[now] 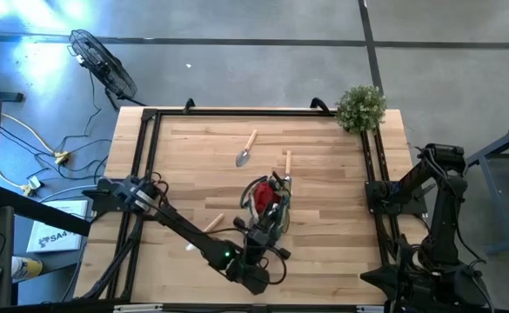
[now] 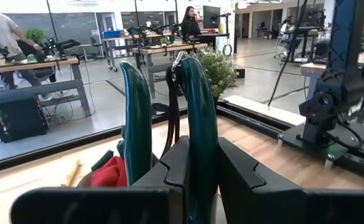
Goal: Pick & Place Garden tools in Gardening bag
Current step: Put the shear scissors into the gardening bag
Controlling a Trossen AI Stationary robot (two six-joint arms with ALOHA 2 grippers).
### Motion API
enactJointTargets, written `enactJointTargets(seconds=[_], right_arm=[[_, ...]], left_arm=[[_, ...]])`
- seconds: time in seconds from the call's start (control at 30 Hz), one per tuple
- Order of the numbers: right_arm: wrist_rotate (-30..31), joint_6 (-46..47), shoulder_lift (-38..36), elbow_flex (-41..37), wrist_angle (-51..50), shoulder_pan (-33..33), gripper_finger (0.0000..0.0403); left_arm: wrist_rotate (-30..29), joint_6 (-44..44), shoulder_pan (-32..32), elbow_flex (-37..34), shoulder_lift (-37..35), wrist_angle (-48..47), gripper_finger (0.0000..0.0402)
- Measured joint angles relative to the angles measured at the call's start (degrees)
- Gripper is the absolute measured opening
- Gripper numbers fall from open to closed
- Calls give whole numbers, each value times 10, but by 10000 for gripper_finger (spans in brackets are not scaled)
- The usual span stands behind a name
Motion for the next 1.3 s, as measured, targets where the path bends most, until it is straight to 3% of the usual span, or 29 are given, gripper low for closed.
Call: enactJointTargets(seconds=[0.4,0.9,1.3], right_arm=[[0,0,0,0,0,0,3],[0,0,0,0,0,0,3],[0,0,0,0,0,0,3]], left_arm=[[-7,-96,-19,-32,-1,-39,45],[-1,-75,-30,-33,0,-41,45],[11,6,-12,10,3,-46,45]])
